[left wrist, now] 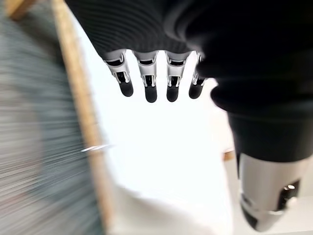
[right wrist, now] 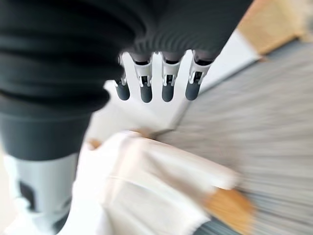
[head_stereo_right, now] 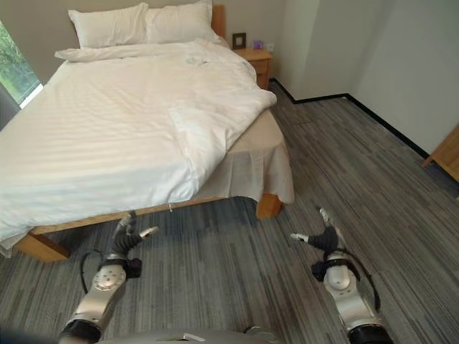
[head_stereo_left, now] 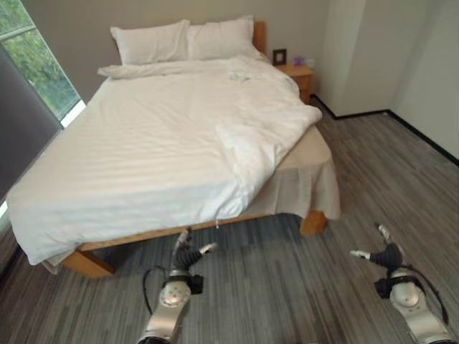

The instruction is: Making the bed.

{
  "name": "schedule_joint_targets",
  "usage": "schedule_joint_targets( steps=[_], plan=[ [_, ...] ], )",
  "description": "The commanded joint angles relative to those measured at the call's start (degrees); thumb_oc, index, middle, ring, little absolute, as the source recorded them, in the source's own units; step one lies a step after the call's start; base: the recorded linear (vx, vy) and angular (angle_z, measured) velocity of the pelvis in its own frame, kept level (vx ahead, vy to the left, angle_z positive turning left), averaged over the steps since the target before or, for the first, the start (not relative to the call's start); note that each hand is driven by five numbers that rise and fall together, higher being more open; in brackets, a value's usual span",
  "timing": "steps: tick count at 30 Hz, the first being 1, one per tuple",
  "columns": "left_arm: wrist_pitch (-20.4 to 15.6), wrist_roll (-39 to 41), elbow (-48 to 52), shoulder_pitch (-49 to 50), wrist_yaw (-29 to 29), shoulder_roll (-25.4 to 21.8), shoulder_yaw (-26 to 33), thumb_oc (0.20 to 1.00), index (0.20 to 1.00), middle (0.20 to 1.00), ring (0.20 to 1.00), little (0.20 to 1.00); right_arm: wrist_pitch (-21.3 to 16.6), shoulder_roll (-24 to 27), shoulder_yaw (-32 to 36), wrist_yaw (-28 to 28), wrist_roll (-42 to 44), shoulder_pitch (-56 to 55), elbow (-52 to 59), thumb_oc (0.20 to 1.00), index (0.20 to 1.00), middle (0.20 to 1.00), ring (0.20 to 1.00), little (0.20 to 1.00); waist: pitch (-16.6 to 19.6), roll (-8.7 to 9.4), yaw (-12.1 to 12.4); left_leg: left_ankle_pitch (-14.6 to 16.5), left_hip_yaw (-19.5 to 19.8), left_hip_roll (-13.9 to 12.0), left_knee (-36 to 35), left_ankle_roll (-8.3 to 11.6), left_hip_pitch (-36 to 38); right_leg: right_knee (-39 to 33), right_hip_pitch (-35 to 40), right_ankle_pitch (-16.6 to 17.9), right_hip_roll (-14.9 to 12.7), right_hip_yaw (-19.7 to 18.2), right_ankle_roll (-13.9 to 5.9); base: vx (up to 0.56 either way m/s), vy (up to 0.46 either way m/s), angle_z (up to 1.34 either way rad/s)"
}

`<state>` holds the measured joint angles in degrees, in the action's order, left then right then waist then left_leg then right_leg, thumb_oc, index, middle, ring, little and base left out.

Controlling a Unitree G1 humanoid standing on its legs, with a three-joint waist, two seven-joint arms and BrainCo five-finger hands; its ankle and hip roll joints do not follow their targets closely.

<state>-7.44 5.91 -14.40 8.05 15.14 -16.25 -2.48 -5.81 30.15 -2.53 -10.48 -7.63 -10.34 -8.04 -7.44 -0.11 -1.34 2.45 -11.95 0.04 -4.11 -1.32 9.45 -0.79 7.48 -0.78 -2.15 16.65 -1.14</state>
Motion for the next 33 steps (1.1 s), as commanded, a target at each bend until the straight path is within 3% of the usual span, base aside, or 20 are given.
schedule_joint_targets(
  steps=[1, 6, 8, 10, 11, 12, 13, 14, 16, 18, 19, 20, 23, 24, 25, 26, 27, 28, 30, 33],
  plan=[
    [-2.9, 0.3, 2.1, -1.2, -0.4, -0.9, 0.3, 1.0, 1.0, 1.0, 1.0, 1.0, -4.4, 0.0, 1.5, 2.8, 4.2, 3.1, 0.6, 1.0, 1.0, 1.0, 1.0, 1.0, -1.0, 1.2, 0.7, -2.2, -2.5, -5.2, -0.9, 8.06, 2.5, -4.2, 2.2, 4.8, -9.3, -2.0, -10.29, 0.0, 0.0, 0.0],
    [-1.8, 1.3, 3.2, 0.2, -1.2, 0.0, 0.8, 1.0, 1.0, 1.0, 1.0, 1.0, -4.1, -0.9, 3.1, 2.7, 2.8, 2.6, 1.8, 1.0, 1.0, 1.0, 1.0, 1.0, -1.7, 1.26, 1.0, -2.0, -2.1, -4.7, -0.9, 7.27, 2.2, -3.7, 1.2, 5.2, -9.2, -3.2, -10.42, 0.0, 0.012, -0.03],
    [-1.4, 1.3, 3.7, 0.3, -1.3, -0.2, 1.0, 1.0, 1.0, 1.0, 1.0, 1.0, -3.9, -1.7, 3.4, 2.4, 2.4, 2.5, 1.8, 1.0, 1.0, 1.0, 1.0, 1.0, -2.7, 1.19, 1.0, -1.6, -2.2, -4.5, -0.9, 6.49, 1.9, 0.7, -1.4, 4.7, -9.4, -4.1, -10.53, -0.05, 0.05, -0.16],
    [-0.8, 0.9, 4.3, 0.4, -0.7, -0.8, 1.3, 1.0, 1.0, 1.0, 1.0, 1.0, -3.9, -2.9, 3.8, 1.8, 2.3, 2.1, 3.0, 1.0, 1.0, 1.0, 1.0, 1.0, -4.4, 0.78, 1.0, -1.3, -2.8, -4.6, -0.9, 5.4, 1.5, 10.3, -7.1, 4.4, -10.1, -5.3, -11.28, -0.06, 0.073, -0.18],
    [-0.7, 0.6, 4.5, 0.9, -0.7, -0.9, 1.5, 1.0, 1.0, 1.0, 1.0, 1.0, -4.0, -3.2, 3.8, 2.0, 2.0, 1.7, 3.6, 1.0, 1.0, 1.0, 1.0, 1.0, -4.8, 0.61, 0.9, -1.1, -3.1, -4.3, -0.9, 5.09, 1.5, 13.9, -9.5, 5.8, -10.8, -5.6, -12.14, 0.07, 0.063, -0.29],
    [-0.2, -0.4, 3.9, 0.9, -0.5, -1.2, 1.7, 1.0, 1.0, 1.0, 1.0, 1.0, -4.1, -4.6, 3.8, 2.1, 2.5, 1.1, 4.3, 1.0, 1.0, 1.0, 1.0, 1.0, -5.8, 0.19, 0.6, -0.1, -4.4, -4.2, -0.9, 5.26, 2.4, 18.0, -12.5, 8.7, -12.5, -3.5, -13.45, 0.1, 0.03, -0.31],
    [-0.2, -0.4, 3.8, 0.9, -0.5, -1.2, 1.7, 1.0, 1.0, 1.0, 1.0, 1.0, -4.1, -4.7, 3.8, 2.1, 2.5, 1.1, 4.3, 1.0, 1.0, 1.0, 1.0, 1.0, -5.7, 0.2, 0.6, -0.1, -4.4, -4.2, -0.9, 5.26, 2.3, 18.2, -12.6, 8.7, -12.5, -3.5, -13.45, 0.23, -0.038, -0.33],
    [0.3, -1.1, 3.2, 0.4, -0.8, -1.6, 1.4, 1.0, 1.0, 1.0, 1.0, 1.0, -3.8, -5.8, 3.8, 2.2, 2.7, 0.5, 4.9, 1.0, 1.0, 1.0, 1.0, 1.0, -5.8, 0.11, 0.2, 0.3, -5.1, -4.7, -0.9, 6.05, 3.0, 16.6, -13.9, 9.1, -13.4, -0.5, -13.11, 0.14, -0.042, -0.15],
    [0.7, -1.2, 2.7, 0.3, -1.0, -1.6, 1.1, 1.0, 1.0, 1.0, 1.0, 1.0, -3.8, -6.1, 3.8, 2.1, 3.0, 0.1, 5.2, 1.0, 1.0, 1.0, 1.0, 1.0, -5.8, 0.13, -0.3, 0.6, -5.5, -4.9, -0.9, 6.48, 3.5, 14.3, -14.2, 8.6, -13.1, 1.4, -12.63, 0.24, -0.086, -0.07],
    [0.9, -1.7, 2.7, -0.1, -1.3, -1.5, 0.6, 1.0, 1.0, 1.0, 1.0, 1.0, -3.8, -6.8, 3.5, 1.9, 4.3, -0.9, 4.7, 1.0, 1.0, 1.0, 1.0, 1.0, -5.6, 0.36, -1.8, 1.5, -5.4, -5.0, -0.9, 7.52, 5.0, 7.5, -15.4, 8.9, -11.7, 3.1, -11.9, 0.43, -0.194, -0.05],
    [1.4, -2.2, 2.5, -0.7, -1.0, -1.4, 0.3, 1.0, 1.0, 1.0, 1.0, 1.0, -3.8, -7.3, 3.0, 1.1, 4.3, -1.0, 4.1, 1.0, 1.0, 1.0, 1.0, 1.0, -5.4, 0.39, -3.1, 2.3, -4.9, -6.0, -0.9, 8.68, 6.9, 0.5, -16.3, 11.2, -11.0, 4.1, -11.94, 0.57, -0.285, 0.04],
    [1.9, -2.5, 1.7, -1.8, -0.4, -1.3, -0.3, 1.0, 1.0, 1.0, 1.0, 1.0, -3.5, -7.4, 2.9, 0.4, 4.1, -1.0, 3.8, 1.0, 1.0, 1.0, 1.0, 1.0, -5.1, 0.4, -4.4, 3.1, -4.6, -6.7, -0.9, 9.58, 8.4, -0.9, -17.2, 11.8, -10.8, 2.5, -12.25, 0.46, -0.238, 0.17],
    [1.5, -2.7, 1.8, -2.6, -0.1, -1.2, -1.2, 1.0, 1.0, 1.0, 1.0, 1.0, -3.4, -7.3, 2.5, 0.6, 4.3, -1.8, 3.8, 1.0, 1.0, 1.0, 1.0, 1.0, -4.8, 0.19, -4.6, 3.7, -4.3, -7.0, -0.9, 9.88, 11.1, -0.3, -15.9, 11.6, -9.9, 1.7, -11.44, 0.37, -0.165, 0.32],
    [1.1, -2.6, 2.3, -3.3, 0.1, -0.3, -2.5, 1.0, 1.0, 1.0, 1.0, 1.0, -3.3, -6.0, 3.1, 0.7, 4.8, -2.0, 3.7, 1.0, 1.0, 1.0, 1.0, 1.0, -4.9, -1.35, -4.6, -0.1, -3.3, -8.7, 5.2, 11.23, 10.8, -1.4, -12.9, 10.7, -8.1, 3.0, -9.65, 0.29, -0.176, 0.18],
    [0.9, -1.8, 2.8, -3.6, 0.3, -0.1, -2.9, 1.0, 1.0, 1.0, 1.0, 1.0, -3.4, -5.0, 3.1, 0.6, 5.0, -1.8, 3.6, 1.0, 1.0, 1.0, 1.0, 1.0, -5.5, -1.79, -4.2, -2.5, -2.6, -9.5, 11.6, 12.01, 8.2, -1.9, -11.0, 9.9, -7.5, 3.5, -8.54, 0.28, -0.183, 0.1],
    [0.9, -1.8, 2.8, -3.7, 0.3, -0.1, -2.9, 1.0, 1.0, 1.0, 1.0, 1.0, -3.4, -5.0, 3.1, 0.6, 5.0, -1.8, 3.5, 1.0, 1.0, 1.0, 1.0, 1.0, -5.4, -1.65, -4.4, -2.6, -2.3, -9.4, 11.8, 12.03, 7.8, -1.9, -11.2, 10.0, -7.7, 3.6, -8.44, 0.18, -0.208, 0.08],
    [0.6, -1.1, 3.7, -4.3, 0.5, 0.0, -3.2, 1.0, 1.0, 1.0, 1.0, 1.0, -3.4, -2.6, 3.5, 0.7, 4.6, -1.4, 4.8, 1.0, 1.0, 1.0, 1.0, 1.0, -6.9, -1.07, -3.3, -7.1, -0.1, -9.6, 22.5, 13.32, 1.7, -3.4, -8.0, 8.0, -7.4, 4.6, -6.7, 0.2, -0.234, -0.02],
    [0.3, -0.5, 4.3, -4.5, 0.8, -0.1, -3.1, 1.0, 1.0, 1.0, 1.0, 1.0, -3.6, -1.4, 3.9, 0.5, 3.9, -1.3, 6.3, 1.0, 1.0, 1.0, 1.0, 1.0, -7.7, -0.57, -2.5, -8.5, 0.4, -9.5, 27.8, 14.09, -0.4, -3.6, -6.5, 6.9, -7.6, 4.9, -5.78, 0.29, -0.282, -0.07],
    [0.3, -0.4, 5.1, -4.7, 1.2, -0.2, -3.3, 1.0, 1.0, 1.0, 1.0, 1.0, -3.5, -0.6, 4.2, 0.4, 3.7, -1.4, 7.6, 1.0, 1.0, 1.0, 1.0, 1.0, -8.4, 0.77, -2.2, -9.9, -2.6, -10.8, 30.6, 14.21, -4.1, -4.1, -4.5, 5.2, -8.6, 5.5, -5.14, 0.26, -0.16, -0.2],
    [0.5, 0.1, 5.9, -4.7, 1.7, 0.6, -3.3, 1.0, 1.0, 1.0, 1.0, 1.0, -2.4, 0.7, 3.8, 0.5, 1.8, -0.4, 7.2, 1.0, 1.0, 1.0, 1.0, 1.0, -9.0, 0.8, -1.1, -8.0, -6.2, -11.3, 25.5, 13.12, -9.1, -4.2, -1.9, 3.9, -9.4, 5.2, -6.41, 0.3, -0.007, 0.13]
  ],
)
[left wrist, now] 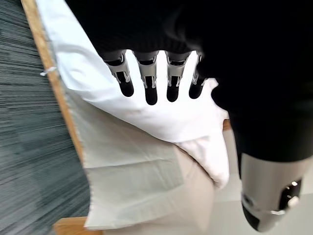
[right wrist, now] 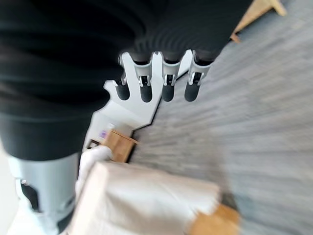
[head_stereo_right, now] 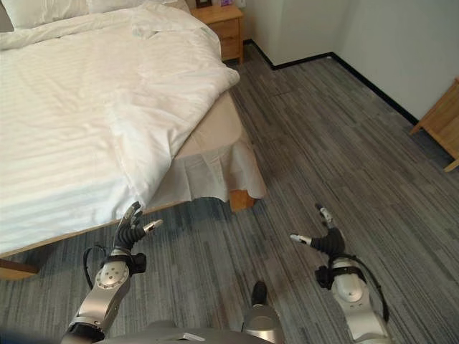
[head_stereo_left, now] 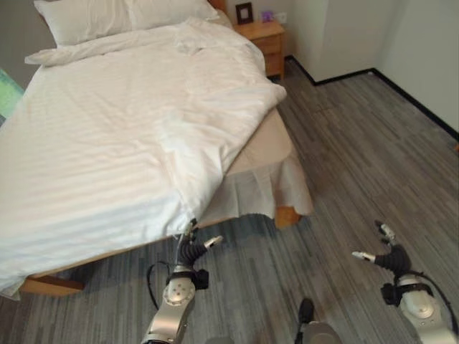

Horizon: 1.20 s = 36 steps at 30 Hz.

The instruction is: Making the bed.

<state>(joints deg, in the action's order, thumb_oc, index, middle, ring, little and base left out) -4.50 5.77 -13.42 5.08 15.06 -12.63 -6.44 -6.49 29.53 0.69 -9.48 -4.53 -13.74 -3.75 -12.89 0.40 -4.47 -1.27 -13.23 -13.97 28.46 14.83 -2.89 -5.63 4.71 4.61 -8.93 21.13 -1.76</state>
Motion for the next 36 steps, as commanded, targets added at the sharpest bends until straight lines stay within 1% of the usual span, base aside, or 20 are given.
schedule_joint_targets(
  steps=[1, 2, 3, 5, 8, 11, 12, 14, 16, 18, 20, 21, 23, 25, 26, 27, 28, 30, 32, 36],
  plan=[
    [-2.4, -0.1, 5.2, -1.5, 1.8, -2.9, 1.0, 1.0, 1.0, 1.0, 1.0, 1.0, -1.6, 1.3, 0.8, -0.5, -1.3, 2.9, 2.8, 1.0, 1.0, 1.0, 1.0, 1.0, -3.2, -0.16, 2.0, -4.1, -6.9, 1.9, -11.2, -3.31, 2.6, 0.6, 1.5, -1.9, -2.6, 1.1, -6.41, 0.21, 0.061, 0.2],
    [-2.4, -0.2, 5.3, -1.4, 1.8, -2.8, 1.0, 1.0, 1.0, 1.0, 1.0, 1.0, -1.6, 1.4, 0.8, -0.5, -1.3, 2.9, 2.8, 1.0, 1.0, 1.0, 1.0, 1.0, -3.1, -0.12, 2.0, -4.2, -7.2, 2.1, -11.8, -3.33, 3.0, 0.6, 1.6, -2.0, -2.7, 1.0, -6.5, 0.41, 0.212, 0.18],
    [-2.5, -0.4, 6.0, -0.3, 2.6, -2.0, 1.9, 1.0, 1.0, 1.0, 1.0, 1.0, -1.6, 1.4, 1.0, -0.2, -1.6, 2.5, 2.2, 1.0, 1.0, 1.0, 1.0, 1.0, -2.4, -1.05, 2.7, -5.6, -9.1, 1.3, -24.6, -3.53, 3.9, 0.6, 3.9, -3.3, -3.3, 1.3, -8.35, 0.4, 0.233, 0.21],
    [-2.7, -0.7, 7.1, 0.4, 4.3, -1.3, 3.7, 1.0, 1.0, 1.0, 1.0, 1.0, -1.2, 0.9, 0.8, -0.4, -1.9, 2.4, 0.9, 1.0, 1.0, 1.0, 1.0, 1.0, -1.4, -1.83, 3.9, -9.4, -7.5, -0.2, -30.9, -3.23, 2.9, 0.6, 5.5, -3.8, -3.7, 1.1, -9.37, 0.46, 0.261, 0.12],
    [-3.9, -0.4, 11.1, 0.4, 8.4, -0.7, 8.1, 1.0, 1.0, 1.0, 1.0, 1.0, -0.6, 0.9, 1.7, -0.4, -2.7, 1.4, -0.2, 1.0, 1.0, 1.0, 1.0, 1.0, 0.3, -1.31, 4.3, -13.2, -8.0, -4.1, -32.8, -1.23, -1.2, 0.6, 9.9, -4.2, -6.9, 2.1, -11.49, 0.38, 0.208, -0.01],
    [-4.4, -1.4, 12.2, -0.8, 10.0, -2.2, 10.6, 1.0, 1.0, 1.0, 1.0, 1.0, -0.6, 1.0, 2.5, 0.5, -2.4, 1.3, 1.7, 1.0, 1.0, 1.0, 1.0, 1.0, 2.0, -1.34, 4.1, -13.6, -8.7, -3.9, -33.1, -1.2, 0.4, 0.6, 11.6, -4.7, -7.6, 2.1, -12.48, 0.4, 0.187, 0.08],
    [-4.2, -2.4, 12.0, -3.1, 11.2, -4.5, 12.0, 1.0, 1.0, 1.0, 1.0, 1.0, -0.6, 2.2, 3.0, -0.2, -3.8, 3.3, 3.0, 1.0, 1.0, 1.0, 1.0, 1.0, 3.6, -0.37, 3.4, -12.0, -10.1, -2.3, -33.5, -2.07, 2.5, 2.1, 12.1, -2.6, -9.1, 1.2, -12.74, 0.31, 0.178, -0.16],
    [-3.6, -3.4, 11.4, -7.7, 12.0, -7.6, 12.1, 1.0, 1.0, 1.0, 1.0, 1.0, -0.8, 2.1, 1.5, -1.2, -4.7, 8.2, 4.3, 1.0, 1.0, 1.0, 1.0, 1.0, 3.9, 0.49, 3.5, -9.7, -12.9, 0.3, -33.5, -4.37, 5.1, 10.6, 9.0, 1.2, -12.2, -1.7, -13.07, 0.27, 0.232, -0.47],
    [-2.7, -4.2, 10.9, -10.3, 12.2, -9.9, 10.8, 1.0, 1.0, 1.0, 1.0, 1.0, -0.3, 2.0, -1.1, -1.7, -5.9, 13.0, 5.1, 1.0, 1.0, 1.0, 1.0, 1.0, 3.0, 0.51, 3.3, -8.0, -15.1, 1.1, -33.5, -5.96, 7.7, 17.6, 4.9, 4.8, -14.2, -2.7, -13.15, 0.16, 0.16, -0.31],
    [-2.4, -5.0, 12.3, -12.0, 11.9, -11.4, 10.7, 1.0, 1.0, 1.0, 1.0, 1.0, 0.0, 0.8, -2.8, -2.0, -7.2, 15.4, 5.8, 1.0, 1.0, 1.0, 1.0, 1.0, 1.9, 0.45, 3.2, -7.1, -17.3, 0.7, -33.5, -6.4, 9.0, 21.6, 0.6, 6.1, -14.5, -2.5, -13.14, 0.19, 0.178, -0.38],
    [-2.4, -5.8, 13.1, -12.8, 12.1, -11.3, 10.2, 1.0, 1.0, 1.0, 1.0, 1.0, -0.2, -0.7, -3.3, -1.2, -6.8, 14.6, 6.8, 1.0, 1.0, 1.0, 1.0, 1.0, 1.4, 0.49, 1.5, -6.0, -16.6, 1.2, -33.5, -6.59, 9.8, 20.4, -3.7, 3.4, -10.3, -5.1, -12.61, 0.29, 0.199, -0.32],
    [-2.5, -6.6, 13.1, -14.0, 12.5, -11.3, 9.6, 1.0, 1.0, 1.0, 1.0, 1.0, -0.6, -1.1, -3.5, -0.7, -6.5, 13.6, 7.3, 1.0, 1.0, 1.0, 1.0, 1.0, 1.4, 0.39, 0.2, -5.4, -16.1, 1.6, -33.5, -6.59, 10.3, 18.1, -5.7, 0.4, -7.0, -7.1, -11.95, 0.29, 0.136, 0.07],
    [-2.0, -8.5, 12.3, -16.0, 13.3, -11.0, 8.7, 1.0, 1.0, 1.0, 1.0, 1.0, -1.3, -1.8, -3.5, -0.1, -5.8, 11.4, 8.2, 1.0, 1.0, 1.0, 1.0, 1.0, 1.2, 0.41, -1.0, -4.4, -15.0, 2.2, -33.5, -6.35, 11.2, 13.0, -5.4, -1.9, -4.1, -9.0, -10.98, 0.29, 0.071, 0.36],
    [-0.8, -11.8, 10.1, -18.6, 14.3, -11.5, 7.9, 1.0, 1.0, 1.0, 1.0, 1.0, -2.1, -1.6, -3.3, 0.4, -6.3, 8.3, 9.4, 1.0, 1.0, 1.0, 1.0, 1.0, 1.5, 0.81, -2.8, -3.2, -13.5, 2.9, -33.5, -6.22, 11.9, 7.7, -5.7, -1.5, -2.8, -12.7, -10.62, 0.29, 0.0, 0.46],
    [1.7, -15.6, 5.7, -21.0, 16.2, -12.7, 7.0, 1.0, 1.0, 1.0, 1.0, 1.0, -2.6, -1.3, -3.2, 0.9, -6.6, 6.0, 9.8, 1.0, 1.0, 1.0, 1.0, 1.0, 2.0, 0.9, -4.8, -2.1, -12.4, 3.2, -33.5, -6.17, 12.6, 4.1, -6.2, -1.0, -1.9, -17.4, -10.72, 0.21, -0.036, 0.53],
    [2.1, -16.7, 4.9, -22.2, 16.6, -12.7, 6.9, 1.0, 1.0, 1.0, 1.0, 1.0, -2.7, -1.3, -2.8, 1.0, -6.6, 4.8, 10.1, 1.0, 1.0, 1.0, 1.0, 1.0, 2.2, 1.1, -5.1, -2.2, -12.4, 3.1, -33.5, -6.01, 12.8, 3.3, -6.1, -0.1, -2.1, -17.3, -10.85, 0.25, -0.054, 0.87],
    [5.1, -19.7, -0.5, -24.7, 18.2, -13.4, 6.3, 1.0, 1.0, 1.0, 1.0, 1.0, -3.0, -0.8, -2.8, 1.4, -7.0, 3.0, 10.7, 1.0, 1.0, 1.0, 1.0, 1.0, 2.5, 1.16, -6.1, -1.2, -12.3, 3.2, -33.5, -5.66, 14.1, 2.1, -6.0, 0.8, -2.2, -16.7, -11.48, 0.16, -0.074, 0.7],
    [8.5, -24.7, -7.5, -29.6, 19.7, -15.5, 5.2, 1.0, 1.0, 1.0, 1.0, 1.0, -4.0, -0.2, -2.6, 2.7, -6.5, -0.5, 11.8, 1.0, 1.0, 1.0, 1.0, 1.0, 2.8, 1.3, -6.8, -1.9, -13.1, 3.2, -33.5, -5.15, 15.1, 2.2, -5.1, 1.8, -2.5, -15.1, -11.28, 0.22, -0.096, 0.16],
    [11.5, -27.5, -14.8, -35.3, 20.7, -18.2, 3.1, 1.0, 1.0, 1.0, 1.0, 1.0, -5.3, 1.8, -1.9, 5.1, -3.2, -4.3, 13.0, 1.0, 1.0, 1.0, 1.0, 1.0, 3.2, 0.73, -9.0, -2.3, -13.2, 2.7, -33.5, -4.38, 15.0, 1.5, -4.7, 1.9, -1.7, -14.1, -11.43, 0.18, -0.086, -0.13],
    [14.1, -29.8, -23.8, -41.1, 19.5, -22.8, 1.1, 1.0, 1.0, 1.0, 1.0, 1.0, -6.5, 4.6, 1.0, 8.1, -0.2, -9.2, 15.8, 1.0, 1.0, 1.0, 1.0, 1.0, 4.5, -0.49, -11.5, -3.8, -13.4, 1.7, -33.5, -3.23, 12.9, 0.6, -5.9, 2.2, -0.7, -13.2, -11.0, 0.09, -0.08, 0.0]
  ],
)
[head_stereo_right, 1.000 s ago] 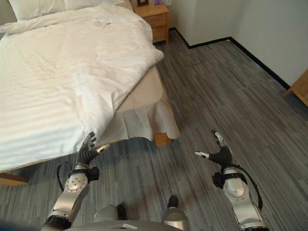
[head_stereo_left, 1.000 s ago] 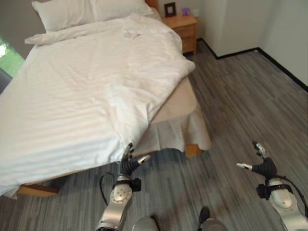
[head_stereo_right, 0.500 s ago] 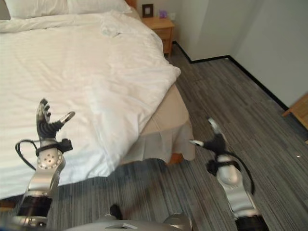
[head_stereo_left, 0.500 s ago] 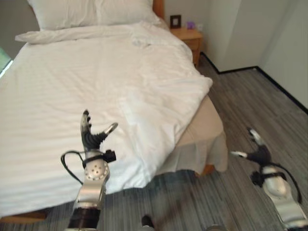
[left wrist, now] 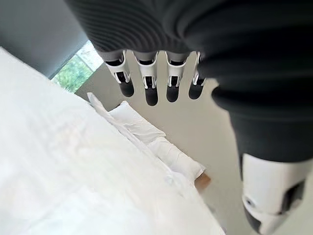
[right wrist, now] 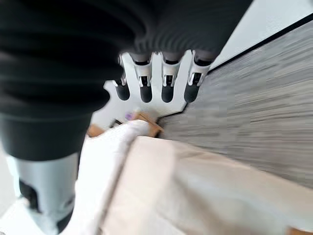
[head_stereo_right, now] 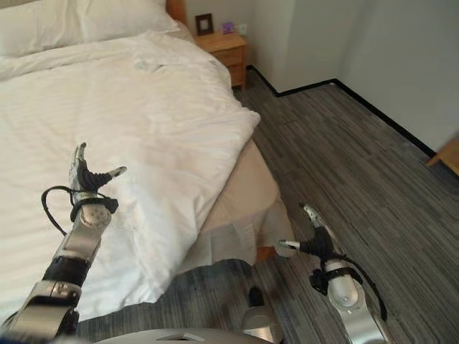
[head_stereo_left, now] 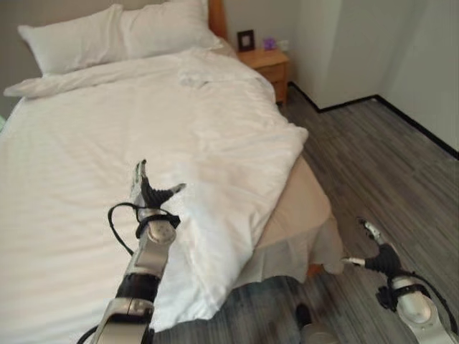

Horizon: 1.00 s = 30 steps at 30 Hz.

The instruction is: Making the bed.

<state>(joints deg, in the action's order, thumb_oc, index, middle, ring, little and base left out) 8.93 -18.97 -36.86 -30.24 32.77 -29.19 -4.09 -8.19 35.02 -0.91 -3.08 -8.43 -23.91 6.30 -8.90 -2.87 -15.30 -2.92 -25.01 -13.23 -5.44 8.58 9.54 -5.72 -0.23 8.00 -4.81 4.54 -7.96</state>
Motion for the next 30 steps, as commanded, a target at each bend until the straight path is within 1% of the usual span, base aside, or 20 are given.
schedule_joint_targets(
  steps=[1, 2, 4, 6, 7, 8, 12, 14, 15, 17, 18, 19, 22, 24, 25, 26, 27, 28, 29, 30],
  plan=[
    [1.4, -5.9, -5.3, -8.5, 1.2, -9.4, -2.6, 1.0, 1.0, 1.0, 1.0, 1.0, -5.4, 0.7, 3.3, 3.1, 4.6, -1.3, 7.2, 1.0, 1.0, 1.0, 1.0, 1.0, 0.9, 2.04, -2.0, -2.6, -2.1, 0.2, 0.4, 3.82, -0.5, 0.7, -1.9, -1.6, -4.5, 3.5, -5.0, 0.05, -0.056, -0.01],
    [1.3, -5.8, -5.5, -8.7, 1.3, -9.4, -2.8, 1.0, 1.0, 1.0, 1.0, 1.0, -5.4, 0.6, 3.4, 3.1, 4.6, -1.4, 7.2, 1.0, 1.0, 1.0, 1.0, 1.0, 1.0, 2.01, -2.0, -2.6, -2.1, 0.2, 0.4, 3.84, -0.6, 0.7, -2.0, -1.6, -4.5, 3.5, -4.97, 0.09, -0.068, 0.0],
    [1.6, -5.2, -14.1, -13.0, 0.7, -13.5, -5.6, 1.0, 1.0, 1.0, 1.0, 1.0, -6.4, 2.8, 2.5, 4.3, 4.7, -3.2, 7.7, 1.0, 1.0, 1.0, 1.0, 1.0, 1.1, 0.86, -3.5, -3.8, -2.7, -1.0, 0.4, 4.77, -2.8, 0.7, -4.5, -1.6, -3.9, 3.0, -4.88, 0.05, -0.087, -0.12],
    [2.0, -5.3, -19.6, -16.0, 0.6, -15.1, -8.7, 1.0, 1.0, 1.0, 1.0, 1.0, -6.7, 4.0, 1.0, 3.9, 3.9, -2.8, 6.7, 1.0, 1.0, 1.0, 1.0, 1.0, 0.6, 0.0, -4.3, -4.6, -2.8, -1.6, 0.4, 5.29, -5.0, 0.7, -7.1, -1.3, -3.6, 2.9, -4.84, 0.0, -0.068, -0.24],
    [1.9, -5.2, -19.9, -16.4, 0.6, -15.1, -8.9, 1.0, 1.0, 1.0, 1.0, 1.0, -6.8, 3.9, 0.9, 3.9, 3.9, -2.5, 6.5, 1.0, 1.0, 1.0, 1.0, 1.0, 0.7, 0.02, -4.2, -4.7, -2.7, -1.6, 0.4, 5.3, -5.3, 0.7, -7.3, -1.3, -3.6, 2.9, -4.81, -0.05, -0.055, -0.21],
    [2.4, -4.7, -25.4, -18.8, 0.3, -15.7, -10.9, 1.0, 1.0, 1.0, 1.0, 1.0, -7.0, 4.9, -0.3, 3.0, 3.9, -1.2, 5.6, 1.0, 1.0, 1.0, 1.0, 1.0, -0.6, -0.54, -5.2, -5.3, -2.9, -2.1, 0.4, 5.61, -7.8, 0.7, -10.2, -0.6, -3.3, 2.1, -4.81, -0.05, -0.033, -0.13],
    [2.2, -5.6, -32.8, -22.9, -0.7, -16.6, -15.3, 1.0, 1.0, 1.0, 1.0, 1.0, -7.6, 5.8, -2.9, 2.1, 3.6, 1.2, 4.5, 1.0, 1.0, 1.0, 1.0, 1.0, -1.4, -1.2, -5.6, -6.4, -3.2, -3.0, 0.4, 6.07, -12.2, 0.7, -15.1, 0.0, -2.8, 1.5, -4.76, -0.03, -0.085, -0.12],
    [1.9, -6.4, -33.3, -23.5, -1.1, -16.2, -16.5, 1.0, 1.0, 1.0, 1.0, 1.0, -8.3, 6.7, -3.6, 1.3, 3.3, 2.6, 4.8, 1.0, 1.0, 1.0, 1.0, 1.0, -2.4, -1.36, -5.9, -7.0, -3.2, -3.3, 0.4, 6.21, -13.6, 0.7, -16.5, 0.1, -2.7, 1.5, -4.72, -0.02, -0.072, -0.03],
    [0.8, -5.9, -35.7, -23.2, -2.0, -16.6, -17.1, 1.0, 1.0, 1.0, 1.0, 1.0, -8.9, 7.5, -4.7, 1.4, 3.9, 4.2, 5.0, 1.0, 1.0, 1.0, 1.0, 1.0, -2.6, -1.71, -6.5, -7.4, -3.3, -3.9, 0.4, 6.42, -15.7, 0.7, -18.5, 0.3, -2.4, 1.4, -4.62, -0.04, -0.085, -0.03],
    [0.7, -4.5, -36.0, -23.3, -2.3, -16.7, -16.3, 1.0, 1.0, 1.0, 1.0, 1.0, -9.7, 8.2, -4.7, 1.0, 4.6, 4.7, 5.3, 1.0, 1.0, 1.0, 1.0, 1.0, -3.2, -2.0, -6.8, -7.7, -3.3, -4.1, 0.4, 6.42, -17.3, 0.7, -20.2, 0.7, -2.6, 1.1, -4.74, -0.04, -0.007, -0.05],
    [0.3, -3.1, -38.4, -22.3, -2.8, -17.0, -15.8, 0.758, 0.758, 0.758, 0.758, 0.758, -9.6, 7.6, -6.5, 0.7, 4.8, 5.8, 3.6, 1.0, 1.0, 1.0, 1.0, 1.0, -3.0, -2.83, -7.2, -5.9, -3.6, -4.1, 0.4, 6.42, -18.9, 0.7, -22.3, 0.0, -2.3, 0.0, -5.45, -0.03, 0.033, -0.11],
    [0.2, -3.2, -39.1, -22.3, -3.3, -17.3, -16.2, 0.2, 0.2, 0.2, 0.2, 0.2, -9.3, 7.4, -7.6, 0.6, 4.3, 6.6, 2.5, 1.0, 1.0, 1.0, 1.0, 1.0, -2.5, -3.0, -7.1, -5.9, -4.1, -4.3, 0.4, 6.42, -19.8, 0.7, -23.5, 0.3, -1.9, -0.5, -5.47, 0.03, 0.011, -0.23],
    [-0.5, -3.4, -40.9, -21.5, -6.2, -15.5, -16.7, 0.2, 0.2, 0.2, 0.2, 0.2, -8.8, 6.6, -9.9, 0.7, 1.4, 8.2, 0.5, 1.0, 1.0, 1.0, 1.0, 1.0, -1.8, -3.49, -6.6, -5.9, -5.2, -4.7, 0.4, 6.42, -20.2, 0.7, -24.7, 0.3, -1.4, -1.0, -5.36, 0.04, -0.077, -0.28],
    [-1.1, -2.5, -40.2, -21.6, -6.2, -14.4, -16.1, 0.2, 0.2, 0.2, 0.2, 0.2, -8.9, 6.7, -10.0, 0.7, 0.5, 8.1, 1.1, 1.0, 1.0, 1.0, 1.0, 1.0, -2.1, -3.56, -6.3, -5.8, -5.2, -4.7, 0.4, 6.42, -19.3, 0.7, -23.8, -0.1, -1.3, -1.0, -5.22, 0.08, -0.072, -0.13],
    [-3.0, 2.1, -37.9, -20.6, -5.2, -11.9, -14.1, 0.2, 0.2, 0.2, 0.2, 0.2, -8.8, 6.5, -10.8, 1.0, 0.8, 8.5, 0.8, 1.0, 1.0, 1.0, 1.0, 1.0, -2.4, -3.38, -5.9, -5.4, -4.9, -4.4, 0.4, 6.42, -17.5, 0.7, -22.2, -1.0, -0.9, -1.0, -4.71, 0.04, -0.076, -0.09],
    [-4.0, 3.4, -35.6, -19.8, -4.1, -9.9, -13.7, 0.2, 0.2, 0.2, 0.2, 0.2, -8.6, 7.1, -11.6, 0.9, 0.8, 9.0, 0.2, 1.0, 1.0, 1.0, 1.0, 1.0, -3.5, -2.65, -5.0, -6.3, -2.8, -3.5, 0.4, 6.26, -16.4, 0.7, -21.1, -0.2, -0.1, -1.0, -3.58, 0.08, -0.092, -0.08],
    [-5.1, 4.6, -33.0, -19.4, -3.3, -7.7, -14.0, 0.2, 0.2, 0.2, 0.2, 0.2, -8.5, 7.2, -12.1, 0.7, 0.5, 9.2, -0.8, 1.0, 1.0, 1.0, 1.0, 1.0, -3.7, -2.27, -4.0, -5.1, 1.0, -1.6, 0.4, 5.68, -15.5, 0.7, -20.0, -0.5, 0.2, -1.4, -3.02, 0.05, -0.094, -0.26],
    [-5.9, 5.2, -28.4, -17.9, -2.5, -5.1, -14.1, 0.2, 0.2, 0.2, 0.2, 0.2, -8.3, 7.4, -12.3, 0.6, -0.6, 9.0, -1.4, 1.0, 1.0, 1.0, 1.0, 1.0, -3.9, -1.89, -3.5, -2.5, 4.6, 0.5, 0.4, 4.42, -13.6, 0.7, -18.5, -0.9, 0.1, -1.3, -2.67, 0.07, -0.041, -0.32],
    [-5.7, 5.2, -28.1, -17.7, -2.5, -5.0, -14.1, 0.2, 0.2, 0.2, 0.2, 0.2, -8.3, 7.5, -12.3, 0.6, -0.6, 8.9, -1.4, 1.0, 1.0, 1.0, 1.0, 1.0, -4.1, -1.89, -3.6, -2.4, 4.7, 0.6, 0.4, 4.34, -13.4, 0.7, -18.1, -1.0, 0.0, -1.2, -2.75, 0.14, -0.045, -0.39],
    [-7.0, 6.1, -13.3, -13.4, -1.0, -1.4, -13.4, 0.2, 0.2, 0.2, 0.2, 0.2, -7.3, 7.6, -13.5, 0.7, -2.7, 9.3, -3.2, 1.0, 1.0, 1.0, 1.0, 1.0, -4.3, -1.22, -1.2, 3.0, 14.3, 6.9, 2.2, 1.01, -8.2, 0.9, -15.1, -1.1, 0.3, -2.5, -1.8, 0.11, -0.013, -0.32]
  ],
)
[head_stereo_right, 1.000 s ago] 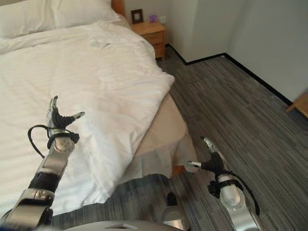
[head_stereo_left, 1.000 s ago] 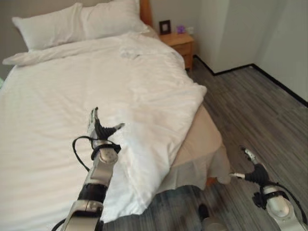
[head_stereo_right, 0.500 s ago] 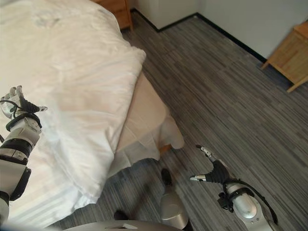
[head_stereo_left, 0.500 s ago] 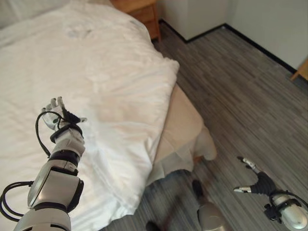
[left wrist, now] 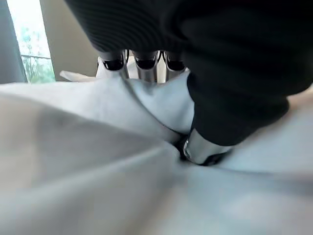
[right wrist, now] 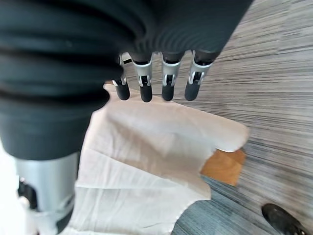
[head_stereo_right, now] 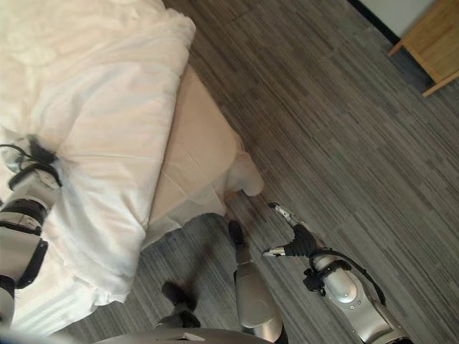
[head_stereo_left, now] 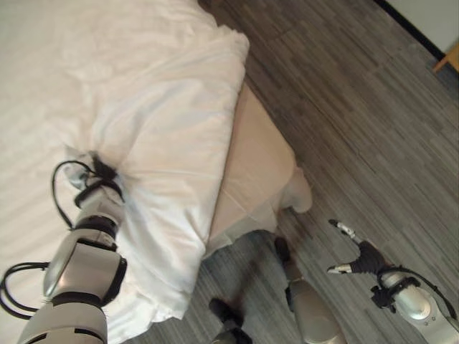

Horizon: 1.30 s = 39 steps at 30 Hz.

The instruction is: Making the bed.

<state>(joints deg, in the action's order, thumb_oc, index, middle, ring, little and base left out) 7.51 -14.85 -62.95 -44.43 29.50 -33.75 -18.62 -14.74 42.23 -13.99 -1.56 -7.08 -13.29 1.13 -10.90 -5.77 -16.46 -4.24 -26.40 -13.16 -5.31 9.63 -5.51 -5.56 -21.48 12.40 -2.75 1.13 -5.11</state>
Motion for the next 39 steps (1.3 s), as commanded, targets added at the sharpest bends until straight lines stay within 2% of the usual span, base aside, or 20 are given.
schedule_joint_targets(
  steps=[1, 2, 3, 4, 5, 6, 7, 8, 9, 13, 14, 15, 16, 20, 23, 28, 34, 35, 38, 39],
  plan=[
    [-5.5, 2.0, 12.9, 0.8, 2.2, 3.1, 1.2, 0.2, 0.2, 0.2, 0.2, 0.2, -0.7, 0.4, -0.4, -0.8, -4.1, -1.2, 2.0, 1.0, 1.0, 1.0, 1.0, 1.0, -2.4, 1.72, -0.1, 4.3, 15.7, 6.8, 2.1, -0.05, 6.9, 0.7, 6.2, -5.5, -1.8, 0.9, -4.66, 0.11, -0.013, -0.65],
    [-6.8, 2.3, 22.0, 3.6, 2.7, 6.7, 0.3, 0.2, 0.2, 0.2, 0.2, 0.2, -0.2, -0.6, -0.6, -0.8, -4.9, -2.0, 0.1, 1.0, 1.0, 1.0, 1.0, 1.0, -2.3, 1.88, 0.6, 6.3, 18.5, 8.5, 2.7, -0.77, 9.2, 0.7, 7.7, -5.6, -1.4, -0.4, -4.41, 0.02, 0.154, -0.34],
    [-8.9, -0.7, 32.3, 5.8, -0.8, 16.1, -6.1, 0.2, 0.2, 0.2, 0.2, 0.2, 1.3, -3.0, -0.4, -1.8, -4.7, -2.9, -4.2, 1.0, 1.0, 1.0, 1.0, 1.0, -1.2, 1.59, -1.9, 7.2, 14.9, 8.5, 0.4, -1.86, 13.3, 0.9, 11.3, -5.4, -2.7, -0.8, -5.17, 0.0, 0.149, -0.14],
    [-8.9, -0.8, 32.3, 5.8, -0.8, 16.1, -6.1, 0.2, 0.2, 0.2, 0.2, 0.2, 1.2, -3.0, -0.4, -1.9, -4.7, -2.9, -4.3, 1.0, 1.0, 1.0, 1.0, 1.0, -1.2, 1.73, -1.8, 6.9, 14.9, 8.6, 0.4, -1.84, 13.2, 0.8, 11.2, -5.1, -2.8, -0.9, -5.13, -0.02, 0.236, 0.58],
    [-9.5, -0.4, 34.5, 7.2, -3.0, 19.8, -8.4, 0.2, 0.2, 0.2, 0.2, 0.2, 2.1, -4.3, -0.2, -2.0, -4.7, -3.2, -6.8, 1.0, 1.0, 1.0, 1.0, 1.0, -0.2, 1.93, -2.7, 7.8, 14.5, 9.5, 0.3, -2.35, 14.7, 1.1, 12.8, -4.7, -3.4, -0.6, -5.54, -0.03, 0.089, 0.54],
    [-9.5, -0.4, 34.5, 7.2, -3.0, 19.8, -8.5, 0.2, 0.2, 0.2, 0.2, 0.2, 2.1, -4.3, -0.3, -2.1, -4.7, -3.2, -6.8, 1.0, 1.0, 1.0, 1.0, 1.0, -0.2, 2.0, -2.7, 7.8, 14.6, 9.6, 0.3, -2.37, 14.7, 1.0, 12.9, -4.7, -3.4, -0.6, -5.57, -0.09, 0.188, 0.45],
    [-10.2, 0.2, 36.8, 9.6, -5.3, 23.9, -12.0, 0.2, 0.2, 0.2, 0.2, 0.2, 3.0, -6.3, 0.0, -2.9, -4.4, -3.6, -10.8, 1.0, 1.0, 1.0, 1.0, 1.0, 0.3, 2.95, -4.0, 8.7, 14.2, 10.6, 0.3, -3.18, 16.1, 1.6, 13.7, -3.4, -3.8, -1.3, -6.54, -0.07, 0.098, 0.13],
    [-10.2, 0.2, 36.8, 9.6, -5.3, 24.0, -12.1, 0.2, 0.2, 0.2, 0.2, 0.2, 3.0, -6.4, -0.1, -3.0, -4.5, -3.6, -11.0, 1.0, 1.0, 1.0, 1.0, 1.0, 0.4, 3.01, -3.9, 8.7, 14.2, 10.6, 0.3, -3.24, 16.2, 1.6, 13.8, -3.4, -3.9, -1.4, -6.6, -0.18, 0.167, -0.27],
    [-10.7, 0.9, 38.7, 10.9, -7.9, 27.0, -15.7, 0.2, 0.2, 0.2, 0.2, 0.2, 4.0, -8.3, -0.1, -4.4, -4.4, -3.4, -14.3, 1.0, 1.0, 1.0, 1.0, 1.0, 0.4, 4.07, -5.1, 9.2, 13.6, 11.4, 0.3, -4.01, 16.8, 2.5, 13.3, -1.7, -4.0, -2.5, -7.79, -0.16, 0.106, -0.49],
    [-11.0, 2.9, 35.8, 13.2, -11.2, 31.6, -21.2, 0.2, 0.2, 0.2, 0.2, 0.2, 5.2, -11.4, -0.2, -6.4, -3.7, -2.8, -19.9, 1.0, 1.0, 1.0, 1.0, 1.0, 0.1, 5.55, -5.6, 9.6, 11.7, 11.8, 0.3, -4.48, 17.9, 4.9, 12.9, -1.3, -4.2, -3.4, -8.95, -0.18, 0.061, -0.46],
    [-11.2, 4.0, 31.8, 15.6, -14.4, 35.3, -26.9, 0.2, 0.2, 0.2, 0.2, 0.2, 6.0, -14.3, 0.6, -8.2, -1.3, -2.6, -24.7, 1.0, 1.0, 1.0, 1.0, 1.0, -0.2, 6.16, -6.7, 9.7, 11.8, 11.8, 0.3, -4.78, 18.3, 6.3, 12.8, -1.4, -4.4, -4.5, -9.14, -0.15, -0.009, -0.34],
    [-11.2, 4.6, 30.6, 15.5, -14.9, 36.5, -28.6, 0.2, 0.2, 0.2, 0.2, 0.2, 6.4, -15.3, 0.3, -8.7, -0.4, -2.1, -26.0, 1.0, 1.0, 1.0, 1.0, 1.0, -0.2, 6.38, -7.2, 9.7, 12.0, 11.8, 0.3, -4.9, 18.3, 7.2, 12.5, -1.2, -4.3, -5.3, -9.3, -0.22, -0.024, -0.17],
    [-11.5, 5.8, 29.4, 16.6, -17.2, 39.1, -32.5, 1.0, 1.0, 1.0, 1.0, 1.0, 7.1, -16.9, 1.1, -9.8, 2.0, -1.2, -30.1, 1.0, 1.0, 1.0, 1.0, 1.0, -1.0, 6.26, -7.7, 10.0, 12.0, 11.3, 0.3, -5.19, 18.8, 8.8, 12.4, -2.2, -4.2, -6.1, -9.36, -0.12, -0.037, 0.03],
    [-11.8, 9.0, 27.1, 16.9, -20.0, 41.7, -37.4, 1.0, 1.0, 1.0, 1.0, 1.0, 9.3, -18.3, 1.2, -12.3, 2.6, 1.4, -37.6, 1.0, 1.0, 1.0, 1.0, 1.0, -0.6, 6.34, -7.8, 9.9, 11.0, 11.2, 0.3, -5.43, 18.7, 7.5, 12.6, -2.1, -5.4, -6.6, -9.15, -0.09, -0.069, -0.12],
    [-12.3, 17.4, 29.1, 16.3, -22.3, 41.8, -38.2, 1.0, 1.0, 1.0, 1.0, 1.0, 11.8, -18.1, 4.5, -16.6, 3.3, 5.4, -44.4, 1.0, 1.0, 1.0, 1.0, 1.0, 0.4, 5.37, -6.9, 10.2, 8.3, 11.2, 0.3, -5.24, 20.3, 3.7, 13.7, -0.4, -6.6, -5.5, -9.78, 0.04, -0.102, -0.32],
    [-12.7, 21.4, 31.7, 12.6, -21.1, 42.6, -36.3, 1.0, 1.0, 1.0, 1.0, 1.0, 12.1, -14.1, 6.9, -17.9, 0.0, 3.6, -39.3, 1.0, 1.0, 1.0, 1.0, 1.0, 0.7, 3.56, -8.1, 10.0, 7.7, 11.3, 0.3, -4.71, 21.3, 1.6, 15.9, -1.4, -7.1, -5.1, -9.41, 0.06, -0.08, -0.27],
    [-12.2, 23.3, 31.7, 10.2, -19.6, 43.4, -33.8, 1.0, 1.0, 1.0, 1.0, 1.0, 12.0, -12.4, 7.5, -17.2, -0.2, 2.8, -35.7, 1.0, 1.0, 1.0, 1.0, 1.0, 0.0, 1.69, -9.5, 9.3, 7.0, 11.4, 0.3, -4.0, 21.8, 0.8, 16.7, -2.2, -6.8, -5.2, -8.96, 0.04, -0.064, 0.01],
    [-12.3, 25.6, 33.2, 9.9, -19.6, 42.9, -33.0, 1.0, 1.0, 1.0, 1.0, 1.0, 12.1, -10.9, 7.2, -18.1, -1.2, 4.8, -33.4, 1.0, 1.0, 1.0, 1.0, 1.0, -0.6, 0.79, -9.7, 9.1, 6.3, 11.5, 0.4, -3.86, 21.7, 0.6, 16.5, -2.4, -6.5, -5.6, -8.81, 0.02, -0.048, 0.05],
    [-12.8, 27.9, 34.5, 9.4, -19.6, 42.8, -32.8, 1.0, 1.0, 1.0, 1.0, 1.0, 12.8, -11.3, 5.9, -17.7, -1.8, 5.6, -33.4, 1.0, 1.0, 1.0, 1.0, 1.0, -0.9, -0.14, -9.5, 9.0, 5.4, 11.4, 0.6, -3.7, 21.5, 0.6, 16.1, -2.7, -6.3, -6.1, -8.74, 0.06, -0.051, -0.12],
    [-13.0, 29.3, 36.1, 7.9, -19.5, 43.5, -32.6, 1.0, 1.0, 1.0, 1.0, 1.0, 13.6, -11.5, 5.2, -18.1, -3.4, 6.4, -32.8, 1.0, 1.0, 1.0, 1.0, 1.0, -1.1, -0.69, -10.3, 9.1, 4.1, 11.5, 0.6, -3.7, 21.8, 0.6, 15.7, -2.7, -5.9, -7.1, -8.76, 0.06, -0.042, -0.27]
  ],
)
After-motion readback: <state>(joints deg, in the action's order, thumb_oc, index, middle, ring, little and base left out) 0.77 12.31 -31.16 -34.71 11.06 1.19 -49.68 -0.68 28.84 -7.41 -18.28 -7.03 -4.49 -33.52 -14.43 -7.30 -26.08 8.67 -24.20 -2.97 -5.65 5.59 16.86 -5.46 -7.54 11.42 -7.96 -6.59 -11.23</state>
